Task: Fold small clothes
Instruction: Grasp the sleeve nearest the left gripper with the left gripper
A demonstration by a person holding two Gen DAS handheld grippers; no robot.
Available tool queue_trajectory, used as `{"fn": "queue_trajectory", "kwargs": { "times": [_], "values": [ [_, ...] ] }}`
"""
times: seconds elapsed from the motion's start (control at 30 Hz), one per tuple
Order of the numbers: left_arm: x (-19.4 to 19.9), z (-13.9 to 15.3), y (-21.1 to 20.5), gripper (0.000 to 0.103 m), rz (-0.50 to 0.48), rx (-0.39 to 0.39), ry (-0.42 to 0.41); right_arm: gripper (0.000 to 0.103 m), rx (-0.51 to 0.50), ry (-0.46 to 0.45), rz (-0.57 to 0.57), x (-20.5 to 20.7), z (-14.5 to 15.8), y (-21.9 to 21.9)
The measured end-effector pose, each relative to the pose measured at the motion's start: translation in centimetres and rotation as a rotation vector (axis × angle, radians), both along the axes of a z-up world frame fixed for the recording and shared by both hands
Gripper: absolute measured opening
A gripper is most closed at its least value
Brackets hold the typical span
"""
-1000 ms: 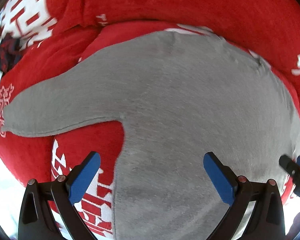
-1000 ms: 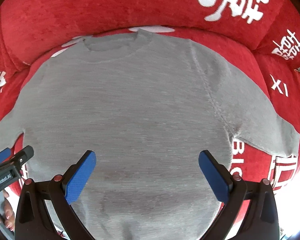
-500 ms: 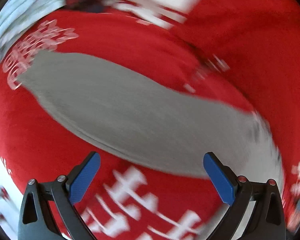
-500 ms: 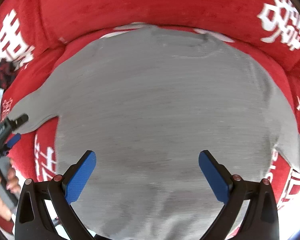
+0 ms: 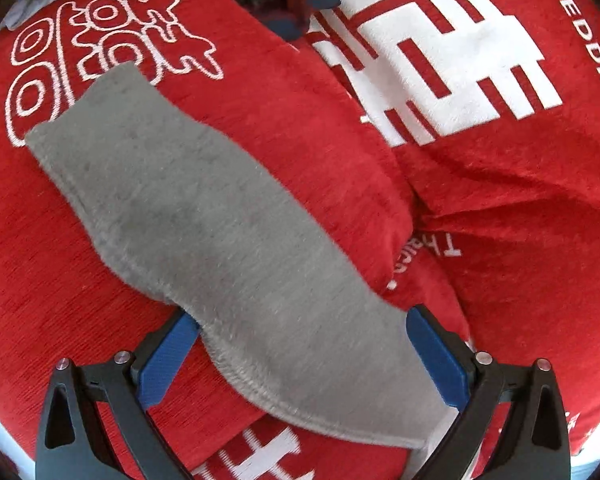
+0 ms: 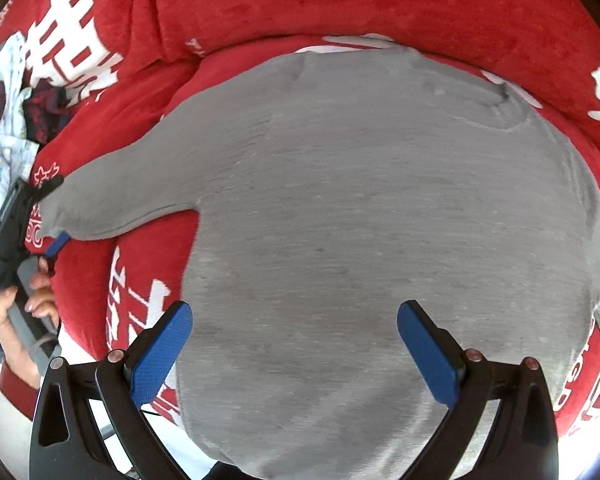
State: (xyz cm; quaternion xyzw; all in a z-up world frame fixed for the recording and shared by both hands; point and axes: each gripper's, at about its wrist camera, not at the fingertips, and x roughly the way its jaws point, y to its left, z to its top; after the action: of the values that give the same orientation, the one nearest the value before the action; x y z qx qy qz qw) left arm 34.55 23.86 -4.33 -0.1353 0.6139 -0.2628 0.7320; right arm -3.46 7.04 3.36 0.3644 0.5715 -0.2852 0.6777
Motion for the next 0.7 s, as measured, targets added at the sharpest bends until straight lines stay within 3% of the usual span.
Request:
{"fn": "queue_trajectory", "kwargs": {
  "times": [0.07,0.1,0.17,0.37,0.53,0.7],
  "values": [
    [0.4,-0.1,-0.6,0.065,0.018,0.048,-0.003,0.102,-0.003,0.001,0.013,0.4,0.1,0.3],
    [0.4,-0.2,-0.8,0.056,0.022,0.073,-0.006,0.102,-0.003,-0.003,0.016,0.5,0.1,0.4],
    [0.4,-0.2,-0.7,0.016,0.007,0.133,-0.023,0.102,-0.002,-0.004,0.017,0.5,0.2,0.5],
    [0.0,0.5,-0.4,0.011,-0.053,0.132,-0.08,0.102,0.002,-0.007,-0.013,-0.1,0.2,0.5],
    [-1.7,4.2,-2.1,0.011,-0.16,0.024,-0.18,0.102,-0.002,-0.008,-0.054,-1.4,0.5,0.5],
    [-5.3,8.8,-6.3,0.011,-0.34,-0.072,-0.268,0.102,-0.017,-0.029,-0.1,-3.2,1.3,0.2]
  ]
}}
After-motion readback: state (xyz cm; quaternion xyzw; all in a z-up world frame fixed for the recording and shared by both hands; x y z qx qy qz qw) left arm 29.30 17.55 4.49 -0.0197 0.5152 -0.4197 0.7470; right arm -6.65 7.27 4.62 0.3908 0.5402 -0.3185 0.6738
